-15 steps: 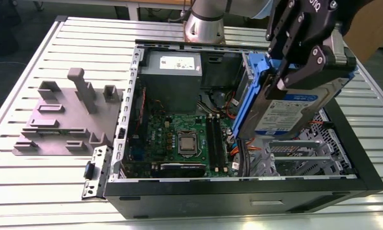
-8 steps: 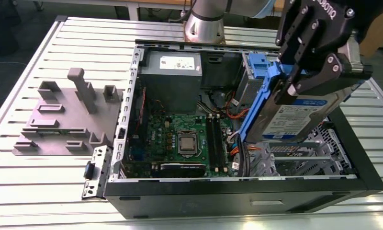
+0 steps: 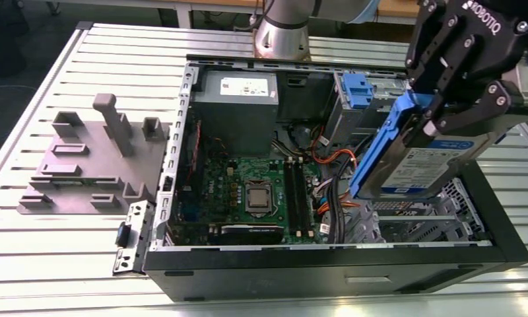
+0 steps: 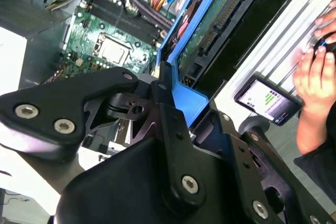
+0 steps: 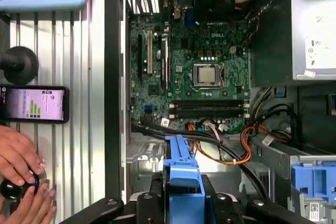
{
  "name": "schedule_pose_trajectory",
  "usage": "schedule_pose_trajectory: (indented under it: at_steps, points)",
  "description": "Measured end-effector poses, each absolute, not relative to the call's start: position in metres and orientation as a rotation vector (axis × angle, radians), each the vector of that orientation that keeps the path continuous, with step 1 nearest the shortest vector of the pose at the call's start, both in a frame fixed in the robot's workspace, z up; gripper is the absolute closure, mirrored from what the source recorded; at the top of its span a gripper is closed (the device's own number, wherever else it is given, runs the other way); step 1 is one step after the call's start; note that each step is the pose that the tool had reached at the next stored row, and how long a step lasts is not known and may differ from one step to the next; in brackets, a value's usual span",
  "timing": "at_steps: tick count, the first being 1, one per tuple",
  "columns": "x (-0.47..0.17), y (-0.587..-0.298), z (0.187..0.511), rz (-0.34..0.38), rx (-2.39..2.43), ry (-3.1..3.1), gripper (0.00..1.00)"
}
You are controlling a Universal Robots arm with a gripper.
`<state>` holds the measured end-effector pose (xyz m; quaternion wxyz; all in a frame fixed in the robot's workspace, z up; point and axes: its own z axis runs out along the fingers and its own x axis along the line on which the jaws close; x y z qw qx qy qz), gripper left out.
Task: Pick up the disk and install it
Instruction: 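Insert the disk into the insertion slot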
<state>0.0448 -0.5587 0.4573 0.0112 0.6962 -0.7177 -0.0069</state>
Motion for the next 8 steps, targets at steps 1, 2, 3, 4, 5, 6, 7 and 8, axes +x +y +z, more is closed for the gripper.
schedule_pose_trajectory:
  at_steps: [1,2,3,4,5,6,7,8]
  points:
    - [0.048,-0.559,0.457,-0.023,2.171,-2.238,0.63]
    - [0.051,-0.559,0.456,-0.024,2.171,-2.237,0.63]
    - [0.054,-0.559,0.456,-0.025,2.170,-2.237,0.63]
    - [0.058,-0.559,0.455,-0.026,2.170,-2.236,0.63]
    - [0.061,-0.559,0.455,-0.027,2.169,-2.236,0.63]
    - [0.064,-0.559,0.454,-0.028,2.169,-2.235,0.63]
    - [0.068,-0.559,0.454,-0.028,2.169,-2.235,0.63]
    - [0.070,-0.559,0.453,-0.028,2.169,-2.235,0.63]
